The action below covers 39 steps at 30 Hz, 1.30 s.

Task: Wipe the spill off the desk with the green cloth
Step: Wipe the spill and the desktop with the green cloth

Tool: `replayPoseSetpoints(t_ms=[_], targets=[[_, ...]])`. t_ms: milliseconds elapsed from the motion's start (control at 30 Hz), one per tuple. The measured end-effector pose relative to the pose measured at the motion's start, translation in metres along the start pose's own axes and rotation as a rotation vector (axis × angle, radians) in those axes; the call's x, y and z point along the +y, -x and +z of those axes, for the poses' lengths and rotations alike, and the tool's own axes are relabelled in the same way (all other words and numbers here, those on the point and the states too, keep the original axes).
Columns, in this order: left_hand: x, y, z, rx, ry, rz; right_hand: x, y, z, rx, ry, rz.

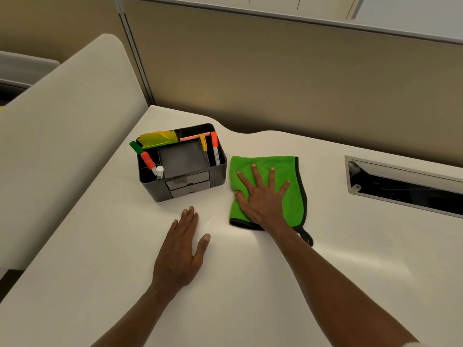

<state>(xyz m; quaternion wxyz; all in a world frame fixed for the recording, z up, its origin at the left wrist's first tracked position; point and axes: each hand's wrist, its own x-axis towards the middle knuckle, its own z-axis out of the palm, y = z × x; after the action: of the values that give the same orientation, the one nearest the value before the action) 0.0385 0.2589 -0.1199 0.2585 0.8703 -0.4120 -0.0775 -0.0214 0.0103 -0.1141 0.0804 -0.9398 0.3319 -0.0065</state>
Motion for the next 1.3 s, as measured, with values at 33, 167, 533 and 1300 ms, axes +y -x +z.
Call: replayPoseSetpoints(t_ms=[33, 167, 533, 1300], targets=[[0.000, 0.001, 0.000, -0.003, 0.012, 0.005, -0.005, 0.007, 0.001, -0.004, -0.003, 0.011], [-0.001, 0.000, -0.001, -0.006, 0.080, 0.009, -0.026, 0.038, 0.006, 0.009, -0.007, 0.041], [-0.006, 0.002, -0.001, 0.063, 0.279, -0.003, -0.086, 0.113, 0.018, 0.039, -0.046, 0.049], [0.031, 0.020, 0.002, -0.043, 0.254, 0.105, -0.011, 0.241, 0.009, -0.004, -0.025, 0.199]])
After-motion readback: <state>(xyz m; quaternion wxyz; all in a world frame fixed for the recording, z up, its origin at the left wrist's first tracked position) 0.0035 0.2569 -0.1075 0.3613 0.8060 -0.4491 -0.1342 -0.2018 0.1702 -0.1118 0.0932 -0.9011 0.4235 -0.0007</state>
